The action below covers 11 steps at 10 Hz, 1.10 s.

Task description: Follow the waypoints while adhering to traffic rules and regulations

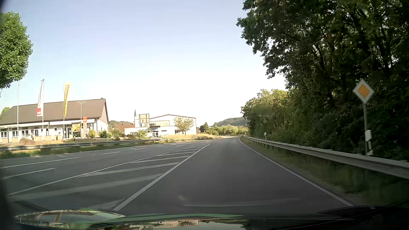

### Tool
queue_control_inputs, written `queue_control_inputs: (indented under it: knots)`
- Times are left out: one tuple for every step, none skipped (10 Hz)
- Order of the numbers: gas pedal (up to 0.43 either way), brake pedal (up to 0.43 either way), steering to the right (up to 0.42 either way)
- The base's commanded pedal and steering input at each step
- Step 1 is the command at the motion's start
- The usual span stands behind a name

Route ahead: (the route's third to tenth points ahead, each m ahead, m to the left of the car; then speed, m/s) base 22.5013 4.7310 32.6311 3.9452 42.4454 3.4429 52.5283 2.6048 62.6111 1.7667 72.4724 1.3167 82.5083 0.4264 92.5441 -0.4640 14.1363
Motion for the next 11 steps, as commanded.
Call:
queue_control_inputs:
  knots:
    - [0.331,0.000,0.009]
    - [0.331,0.000,0.009]
    - [0.287,0.000,0.009]
    - [0.268,0.000,0.008]
    - [0.268,0.000,0.008]
    - [0.280,0.000,0.008]
    - [0.287,0.000,0.008]
    - [0.299,0.000,0.008]
    - [0.299,0.000,0.007]
    - [0.299,0.000,0.007]
    - [0.299,0.000,0.007]
